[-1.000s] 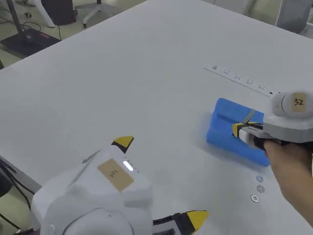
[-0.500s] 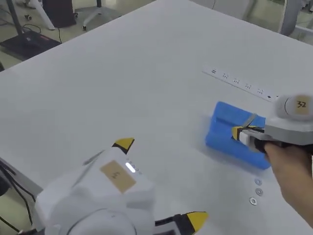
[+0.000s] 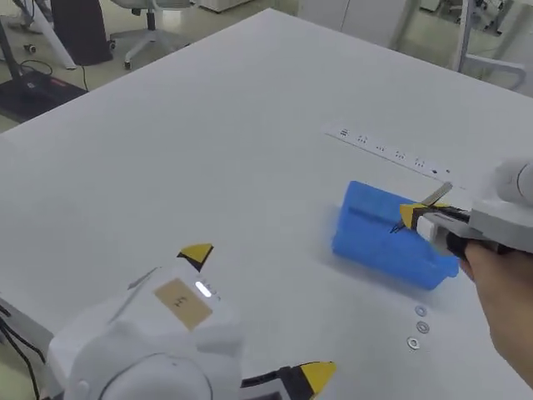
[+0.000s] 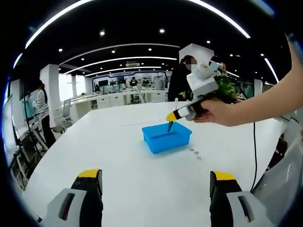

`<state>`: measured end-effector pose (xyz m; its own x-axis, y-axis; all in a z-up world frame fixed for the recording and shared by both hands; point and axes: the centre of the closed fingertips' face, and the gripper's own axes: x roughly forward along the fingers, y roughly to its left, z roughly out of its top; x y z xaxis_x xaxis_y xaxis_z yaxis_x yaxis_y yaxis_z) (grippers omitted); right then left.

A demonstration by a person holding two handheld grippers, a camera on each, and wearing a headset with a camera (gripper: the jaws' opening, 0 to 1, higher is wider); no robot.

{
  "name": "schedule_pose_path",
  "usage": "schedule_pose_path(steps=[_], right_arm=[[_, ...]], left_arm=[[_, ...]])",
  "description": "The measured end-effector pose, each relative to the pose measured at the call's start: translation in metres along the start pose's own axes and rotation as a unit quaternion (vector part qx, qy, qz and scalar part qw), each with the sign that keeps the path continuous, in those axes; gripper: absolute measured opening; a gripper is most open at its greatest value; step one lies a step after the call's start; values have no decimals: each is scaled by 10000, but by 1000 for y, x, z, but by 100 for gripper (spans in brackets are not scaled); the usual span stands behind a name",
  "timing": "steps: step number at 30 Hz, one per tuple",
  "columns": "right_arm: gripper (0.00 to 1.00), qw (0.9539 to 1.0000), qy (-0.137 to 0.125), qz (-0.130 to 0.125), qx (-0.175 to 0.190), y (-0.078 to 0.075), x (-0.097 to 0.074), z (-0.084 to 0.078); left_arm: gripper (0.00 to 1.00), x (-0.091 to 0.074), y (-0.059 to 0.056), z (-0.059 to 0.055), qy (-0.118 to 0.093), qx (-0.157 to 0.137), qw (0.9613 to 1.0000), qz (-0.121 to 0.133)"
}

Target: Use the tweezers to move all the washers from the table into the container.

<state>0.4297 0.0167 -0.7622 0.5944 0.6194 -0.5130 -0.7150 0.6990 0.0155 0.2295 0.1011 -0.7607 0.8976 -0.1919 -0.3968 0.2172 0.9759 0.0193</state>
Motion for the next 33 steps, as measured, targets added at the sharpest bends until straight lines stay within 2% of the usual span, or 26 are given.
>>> schedule_pose_path(steps=[4,8,10,13,21,33], right_arm=[[4,9998,-152,-61,109,-2,-21,-4],[4,9995,-178,-126,242,-5,-36,-14],[4,9993,-135,-144,324,-4,-41,-24],[4,9988,67,-194,437,-5,-47,-44],[4,9971,421,-220,592,-6,-52,-85],[4,9953,708,-273,607,-7,-52,-112]], left_arm=[[96,-1,2,2,-44,-48,10000,41],[96,-1,2,1,-27,-21,10000,41],[96,-1,1,1,-18,-4,10000,33],[96,-1,0,0,-5,2,10000,6],[96,-1,-1,-1,18,19,10000,-3],[96,-1,0,0,13,15,10000,23]])
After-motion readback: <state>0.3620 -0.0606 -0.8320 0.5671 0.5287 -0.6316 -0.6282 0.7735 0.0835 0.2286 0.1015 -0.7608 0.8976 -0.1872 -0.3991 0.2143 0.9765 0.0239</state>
